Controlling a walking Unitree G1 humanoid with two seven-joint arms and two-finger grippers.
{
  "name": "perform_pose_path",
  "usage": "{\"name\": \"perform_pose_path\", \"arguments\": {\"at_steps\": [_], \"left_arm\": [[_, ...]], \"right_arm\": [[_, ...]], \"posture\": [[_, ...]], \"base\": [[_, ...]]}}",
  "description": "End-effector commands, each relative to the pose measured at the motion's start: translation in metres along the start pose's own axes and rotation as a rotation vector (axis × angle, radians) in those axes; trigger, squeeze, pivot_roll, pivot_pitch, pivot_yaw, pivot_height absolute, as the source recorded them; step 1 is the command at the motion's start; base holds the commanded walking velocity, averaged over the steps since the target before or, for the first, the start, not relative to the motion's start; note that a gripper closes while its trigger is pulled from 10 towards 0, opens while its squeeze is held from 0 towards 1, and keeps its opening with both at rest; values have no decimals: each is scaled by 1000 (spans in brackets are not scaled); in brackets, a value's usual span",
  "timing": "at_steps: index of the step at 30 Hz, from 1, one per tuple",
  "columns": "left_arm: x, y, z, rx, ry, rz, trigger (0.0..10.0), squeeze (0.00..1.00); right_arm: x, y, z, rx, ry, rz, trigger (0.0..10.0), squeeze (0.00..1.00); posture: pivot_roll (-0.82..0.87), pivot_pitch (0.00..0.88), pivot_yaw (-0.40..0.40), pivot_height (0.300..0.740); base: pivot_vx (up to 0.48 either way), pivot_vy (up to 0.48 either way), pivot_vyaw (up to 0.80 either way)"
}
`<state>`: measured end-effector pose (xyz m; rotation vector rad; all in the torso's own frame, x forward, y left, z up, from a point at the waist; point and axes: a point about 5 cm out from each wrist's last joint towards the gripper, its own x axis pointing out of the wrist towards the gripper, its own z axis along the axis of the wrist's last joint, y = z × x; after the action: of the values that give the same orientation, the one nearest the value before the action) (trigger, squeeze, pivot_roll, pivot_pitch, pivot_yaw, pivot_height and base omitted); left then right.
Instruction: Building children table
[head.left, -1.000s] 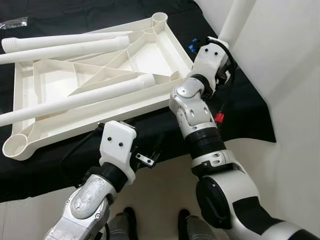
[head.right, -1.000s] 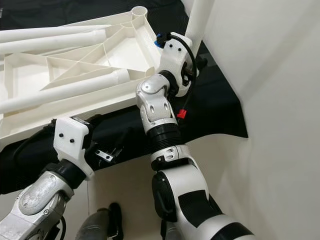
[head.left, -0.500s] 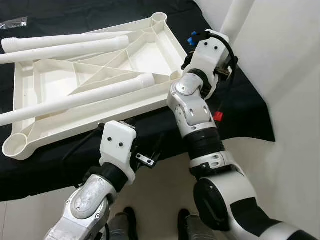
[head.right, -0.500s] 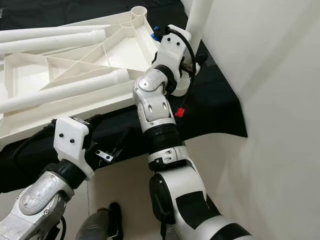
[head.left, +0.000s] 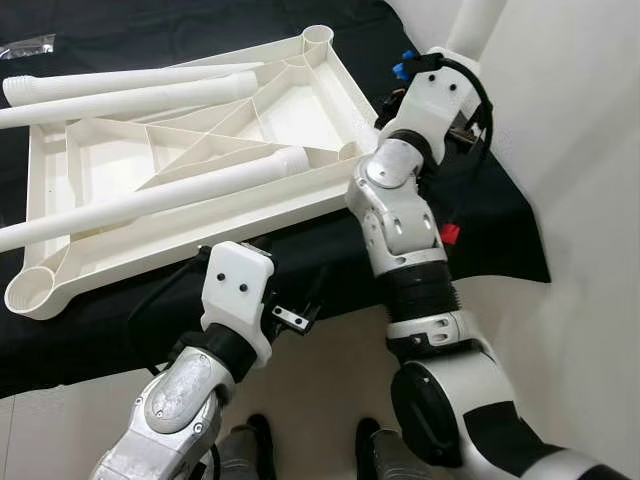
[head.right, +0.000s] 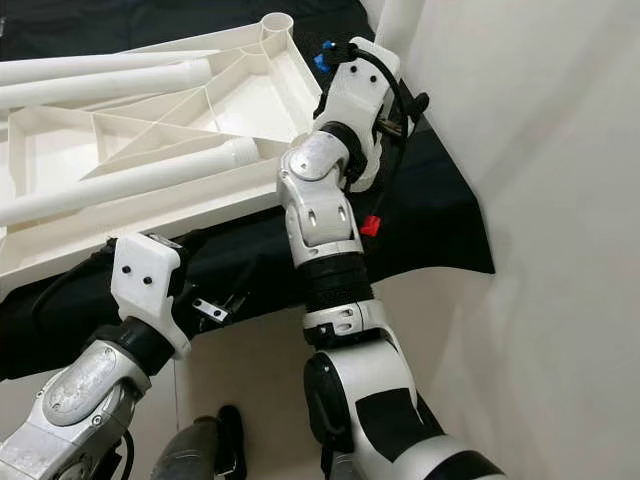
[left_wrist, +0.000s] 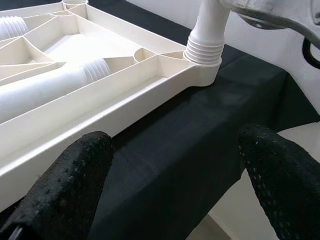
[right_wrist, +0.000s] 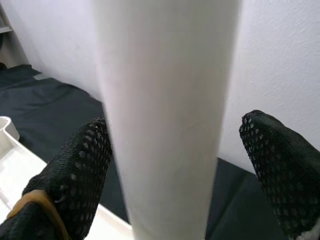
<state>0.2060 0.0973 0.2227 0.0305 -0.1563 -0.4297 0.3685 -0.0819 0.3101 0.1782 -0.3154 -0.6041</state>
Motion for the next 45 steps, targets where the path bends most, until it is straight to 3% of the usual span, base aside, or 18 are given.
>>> {"name": "perform_pose_path", "arguments": {"at_steps": [1, 8, 14, 33, 45], "left_arm": [[0, -1, -3, 1, 10, -8, 10000, 0], [1, -1, -3, 6, 1, -6, 10000, 0], [1, 0, -3, 7, 1, -5, 10000, 0], [1, 0, -4, 9, -2, -3, 10000, 0], [1, 0, -5, 10, 0, -8, 10000, 0]], "right_arm": [[-4, -1, -2, -6, -1, 11, 10000, 0], [-7, -10, -5, 49, 18, 83, 10000, 0], [-12, -8, -8, 93, 34, 173, 10000, 0], [-14, -14, -7, 117, 46, 313, 10000, 0], [-11, -27, -11, 111, 47, 398, 10000, 0]], "posture": [[117, 280, -47, 740], [117, 277, -49, 740], [117, 278, -47, 740], [118, 279, -47, 740], [115, 269, -44, 740]], "base": [[0, 0, 0], [0, 0, 0], [0, 0, 0], [0, 0, 0], [0, 0, 0]]}}
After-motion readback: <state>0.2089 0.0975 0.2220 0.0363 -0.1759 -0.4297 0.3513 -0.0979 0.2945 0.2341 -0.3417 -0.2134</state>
